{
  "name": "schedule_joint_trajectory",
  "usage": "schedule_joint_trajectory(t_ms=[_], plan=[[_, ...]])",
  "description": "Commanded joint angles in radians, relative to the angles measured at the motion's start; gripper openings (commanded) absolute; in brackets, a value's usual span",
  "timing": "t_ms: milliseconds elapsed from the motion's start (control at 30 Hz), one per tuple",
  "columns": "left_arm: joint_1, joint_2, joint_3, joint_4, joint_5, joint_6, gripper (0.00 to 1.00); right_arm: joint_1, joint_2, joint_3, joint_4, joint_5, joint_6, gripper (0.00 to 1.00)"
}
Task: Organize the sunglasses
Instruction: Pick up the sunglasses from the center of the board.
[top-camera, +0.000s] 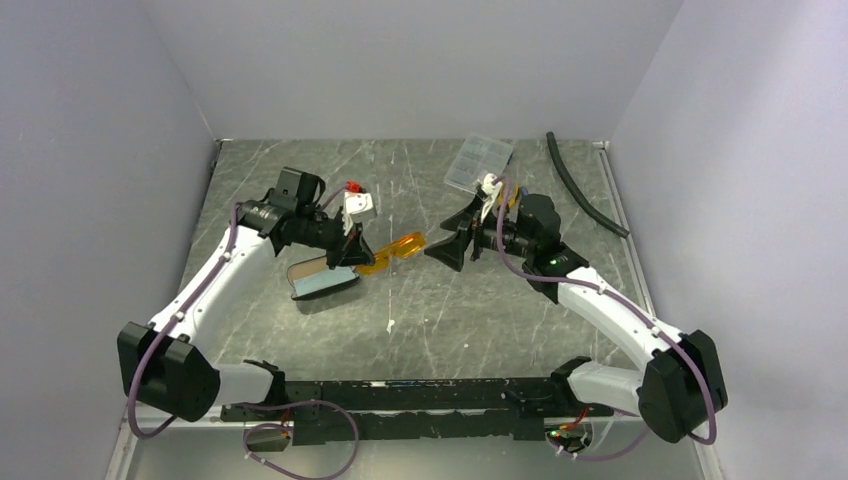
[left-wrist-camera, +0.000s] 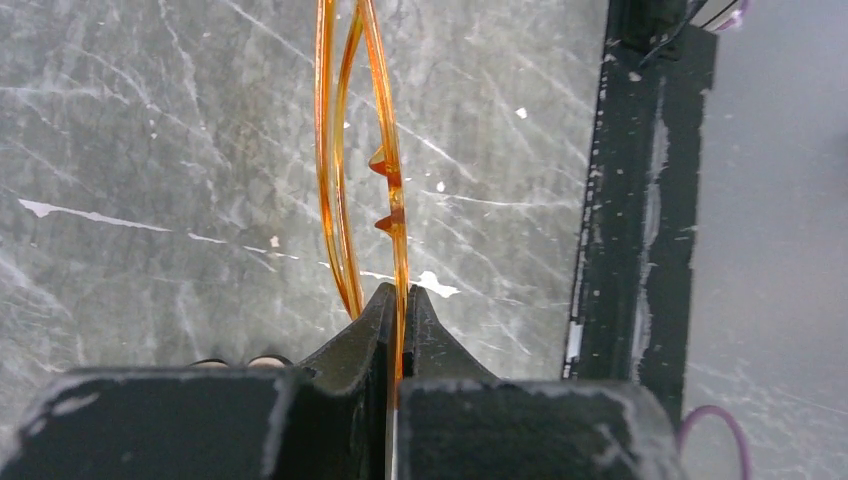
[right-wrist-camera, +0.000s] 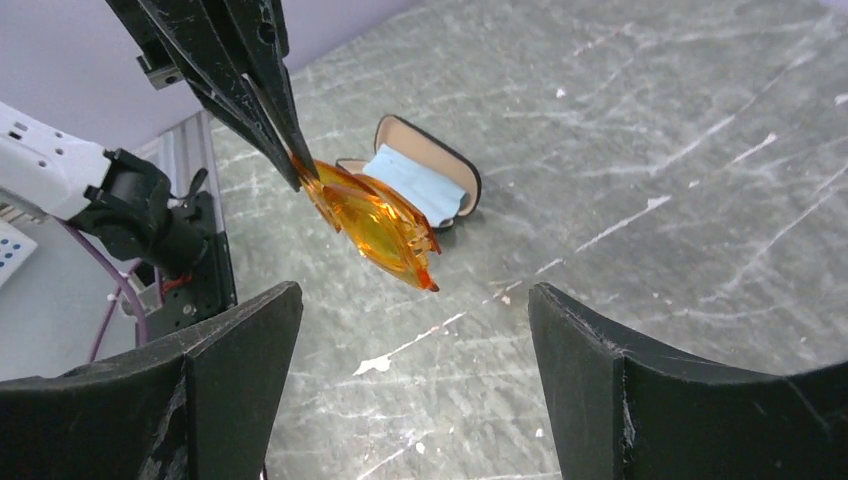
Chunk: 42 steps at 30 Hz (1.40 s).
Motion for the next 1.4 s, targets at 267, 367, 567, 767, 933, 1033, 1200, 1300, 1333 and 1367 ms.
schedule_joint_trajectory(t_ms=[267, 367, 567, 767, 933, 1033, 1200, 1300, 1333, 1367], plan=[[0.011, -0.104, 0.030, -0.123, 0.151, 0.000, 0.03, 0.016, 0.049, 0.044, 0.185, -0.244, 0.088, 0.85], [0.012, -0.102, 0.042, -0.155, 0.165, 0.036, 0.03, 0.030, 0.050, 0.049, 0.160, -0.244, 0.042, 0.86], [0.012, -0.060, 0.043, -0.176, 0.180, 0.063, 0.03, 0.080, 0.077, 0.078, 0.151, -0.247, -0.019, 0.89], [0.012, -0.052, 0.053, -0.170, 0.198, 0.066, 0.03, 0.120, 0.149, 0.134, 0.114, -0.259, -0.046, 0.80], [0.012, -0.064, 0.051, -0.170, 0.203, 0.080, 0.03, 0.125, 0.187, 0.167, 0.094, -0.296, -0.053, 0.63], [0.012, -0.065, 0.048, -0.171, 0.202, 0.081, 0.03, 0.125, 0.202, 0.172, 0.083, -0.307, -0.059, 0.52], [0.012, -0.063, 0.043, -0.167, 0.193, 0.081, 0.03, 0.125, 0.210, 0.171, 0.091, -0.337, -0.054, 0.38], [0.012, -0.062, 0.043, -0.165, 0.189, 0.080, 0.03, 0.125, 0.205, 0.171, 0.078, -0.343, -0.066, 0.32], [0.012, -0.062, 0.042, -0.163, 0.187, 0.078, 0.03, 0.126, 0.203, 0.171, 0.074, -0.344, -0.069, 0.31], [0.011, -0.062, 0.043, -0.160, 0.184, 0.076, 0.03, 0.126, 0.200, 0.171, 0.067, -0.344, -0.074, 0.31]])
